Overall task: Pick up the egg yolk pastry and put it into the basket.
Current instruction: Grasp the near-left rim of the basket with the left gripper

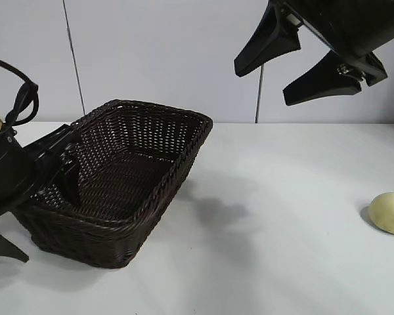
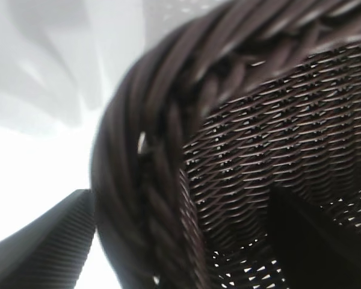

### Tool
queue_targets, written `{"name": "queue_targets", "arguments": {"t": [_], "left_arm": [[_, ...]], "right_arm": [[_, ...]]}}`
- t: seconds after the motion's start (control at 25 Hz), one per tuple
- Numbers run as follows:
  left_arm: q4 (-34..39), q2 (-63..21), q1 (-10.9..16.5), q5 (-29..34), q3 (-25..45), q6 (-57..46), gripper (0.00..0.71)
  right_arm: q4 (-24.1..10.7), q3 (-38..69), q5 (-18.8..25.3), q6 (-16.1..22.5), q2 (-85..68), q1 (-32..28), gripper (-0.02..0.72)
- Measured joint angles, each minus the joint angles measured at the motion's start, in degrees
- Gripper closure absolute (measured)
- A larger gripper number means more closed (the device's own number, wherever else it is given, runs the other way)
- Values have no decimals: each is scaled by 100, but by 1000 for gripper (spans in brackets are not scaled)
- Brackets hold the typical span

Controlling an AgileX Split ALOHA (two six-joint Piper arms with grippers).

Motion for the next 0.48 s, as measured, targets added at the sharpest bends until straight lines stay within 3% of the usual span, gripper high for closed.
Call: {"name": "queue_targets", "arguments": {"t": [0.28,0.36,0.48], "left_arm": [[-16,0,0,91,0,-61,544],[-41,0,0,68,-12,-145,606],[-19,7,-13,164,-23,-59,613]], "right_arm": [[0,0,0,0,0,0,126],[0,0,0,0,0,0,126],[0,0,0,0,0,0,126]]}}
